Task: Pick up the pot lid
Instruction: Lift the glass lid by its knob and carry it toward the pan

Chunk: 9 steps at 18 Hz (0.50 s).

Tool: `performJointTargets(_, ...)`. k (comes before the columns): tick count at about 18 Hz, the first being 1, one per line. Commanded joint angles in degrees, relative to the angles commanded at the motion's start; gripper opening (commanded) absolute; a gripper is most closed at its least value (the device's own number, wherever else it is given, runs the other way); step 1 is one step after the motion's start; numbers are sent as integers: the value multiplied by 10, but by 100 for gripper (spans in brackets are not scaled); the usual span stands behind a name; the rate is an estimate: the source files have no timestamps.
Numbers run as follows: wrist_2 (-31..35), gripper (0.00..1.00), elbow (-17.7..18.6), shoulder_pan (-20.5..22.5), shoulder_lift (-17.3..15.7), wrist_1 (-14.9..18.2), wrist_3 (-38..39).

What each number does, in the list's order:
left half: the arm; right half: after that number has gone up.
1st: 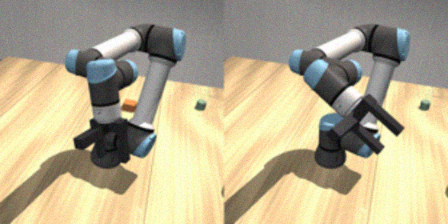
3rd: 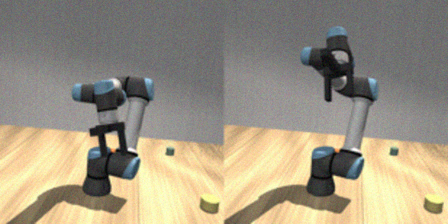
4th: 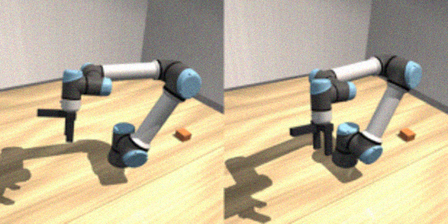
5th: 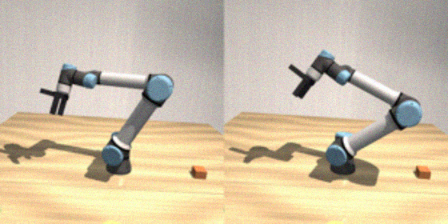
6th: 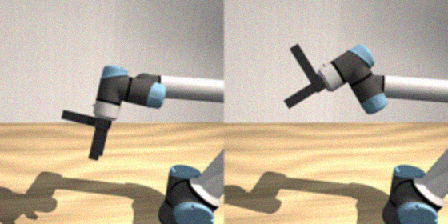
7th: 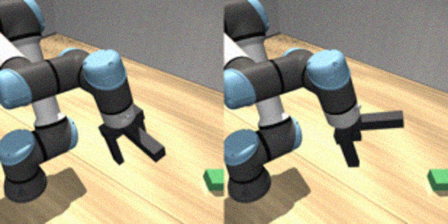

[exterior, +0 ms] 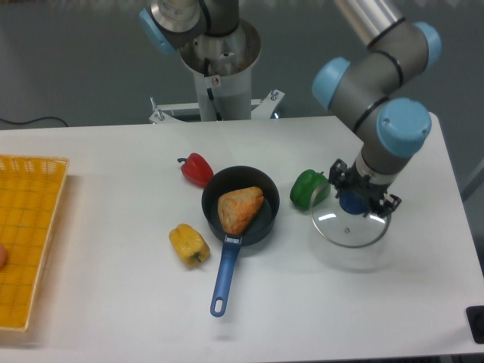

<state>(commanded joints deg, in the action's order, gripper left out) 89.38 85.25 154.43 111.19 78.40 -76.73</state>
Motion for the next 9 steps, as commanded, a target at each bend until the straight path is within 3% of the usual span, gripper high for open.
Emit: performJointTargets(9, -13, 44, 2, -22, -26, 16, 16)
